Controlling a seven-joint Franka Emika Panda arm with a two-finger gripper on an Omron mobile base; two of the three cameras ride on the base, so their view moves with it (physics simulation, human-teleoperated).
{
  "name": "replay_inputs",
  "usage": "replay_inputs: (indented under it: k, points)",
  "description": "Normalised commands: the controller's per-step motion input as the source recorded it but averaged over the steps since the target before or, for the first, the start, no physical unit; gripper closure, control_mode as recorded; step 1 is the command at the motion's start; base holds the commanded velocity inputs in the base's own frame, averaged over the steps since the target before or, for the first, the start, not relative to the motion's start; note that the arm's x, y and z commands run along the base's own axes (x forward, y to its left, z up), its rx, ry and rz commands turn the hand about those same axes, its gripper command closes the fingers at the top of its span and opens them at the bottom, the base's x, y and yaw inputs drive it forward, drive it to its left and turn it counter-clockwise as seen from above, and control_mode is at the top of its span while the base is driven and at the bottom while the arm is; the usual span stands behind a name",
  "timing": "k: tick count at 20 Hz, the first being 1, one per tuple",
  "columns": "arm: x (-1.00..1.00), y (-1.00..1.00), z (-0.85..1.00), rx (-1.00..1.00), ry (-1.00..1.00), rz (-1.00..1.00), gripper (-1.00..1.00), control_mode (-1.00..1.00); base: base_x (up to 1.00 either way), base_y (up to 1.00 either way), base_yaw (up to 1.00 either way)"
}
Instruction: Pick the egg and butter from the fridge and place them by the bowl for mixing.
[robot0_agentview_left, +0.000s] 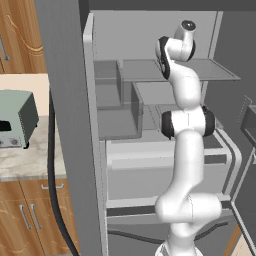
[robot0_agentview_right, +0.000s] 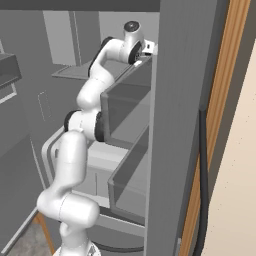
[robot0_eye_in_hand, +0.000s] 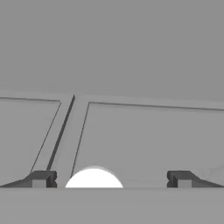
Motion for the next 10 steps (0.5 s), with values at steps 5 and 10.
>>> replay_inputs:
  k: [5,10]
  points:
    - [0.00,0.00,-0.56,0.00,0.00,0.00,-1.00,-1.00,0.00,0.00,0.00]
    - [0.07,0.04,-0.77,0.00,0.00,0.00,1.00,-1.00,0.00,0.00,0.00]
